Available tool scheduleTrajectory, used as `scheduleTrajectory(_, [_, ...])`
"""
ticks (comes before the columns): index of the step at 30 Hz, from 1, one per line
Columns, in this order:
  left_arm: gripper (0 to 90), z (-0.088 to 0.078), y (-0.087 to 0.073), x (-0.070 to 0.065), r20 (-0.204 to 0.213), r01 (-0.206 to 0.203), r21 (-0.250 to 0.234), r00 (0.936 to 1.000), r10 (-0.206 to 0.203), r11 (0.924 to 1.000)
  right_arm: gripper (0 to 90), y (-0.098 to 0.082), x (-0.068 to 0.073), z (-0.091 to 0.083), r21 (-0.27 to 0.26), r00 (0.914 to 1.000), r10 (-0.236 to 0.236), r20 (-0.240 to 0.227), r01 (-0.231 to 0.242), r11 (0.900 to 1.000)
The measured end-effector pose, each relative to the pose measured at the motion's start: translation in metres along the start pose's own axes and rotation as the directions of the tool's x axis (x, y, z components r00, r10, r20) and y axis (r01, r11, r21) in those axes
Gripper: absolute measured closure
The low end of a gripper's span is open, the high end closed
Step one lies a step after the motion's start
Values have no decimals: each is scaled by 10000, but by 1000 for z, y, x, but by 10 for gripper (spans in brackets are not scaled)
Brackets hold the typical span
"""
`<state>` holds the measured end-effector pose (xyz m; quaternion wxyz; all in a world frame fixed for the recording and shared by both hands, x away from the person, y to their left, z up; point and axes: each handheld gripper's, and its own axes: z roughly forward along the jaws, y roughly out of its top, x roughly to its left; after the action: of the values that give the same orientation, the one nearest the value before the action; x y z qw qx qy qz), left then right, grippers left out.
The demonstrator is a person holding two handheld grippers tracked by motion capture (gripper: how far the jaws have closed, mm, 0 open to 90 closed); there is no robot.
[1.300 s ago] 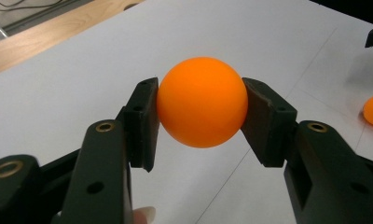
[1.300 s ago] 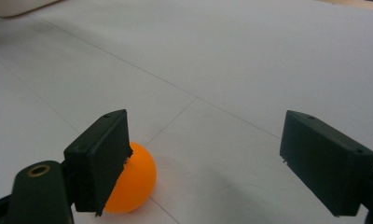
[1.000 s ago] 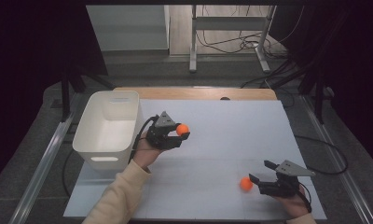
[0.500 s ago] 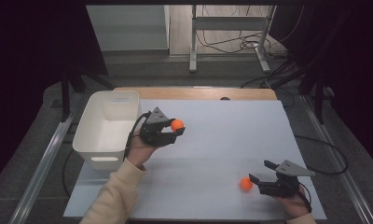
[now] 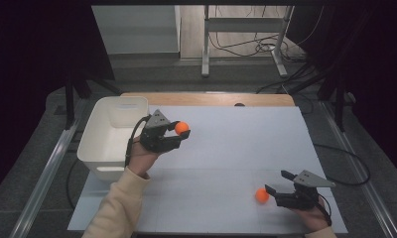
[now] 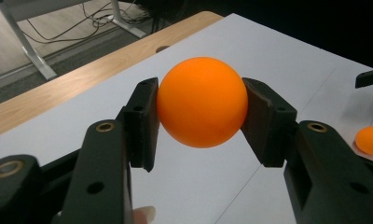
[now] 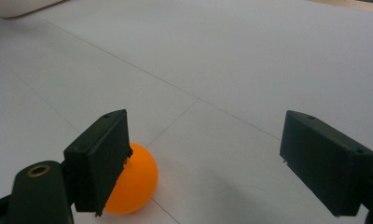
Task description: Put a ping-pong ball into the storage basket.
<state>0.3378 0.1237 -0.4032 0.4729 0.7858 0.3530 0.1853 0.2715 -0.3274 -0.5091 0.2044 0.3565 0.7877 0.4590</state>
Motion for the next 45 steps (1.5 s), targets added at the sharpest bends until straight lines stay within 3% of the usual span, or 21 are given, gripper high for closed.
scheduleTrajectory(33, [496, -44, 2, 32, -658, 682, -821, 9951, -736, 9943, 164, 0, 0, 0, -13, 10000, -1, -1, 1, 10000])
scheduleTrajectory(45, [496, -64, -2, 46, -1150, 966, -1159, 9873, -1099, 9886, 164, 0, 0, 0, -28, 10000, 2, 25, -2, 10000])
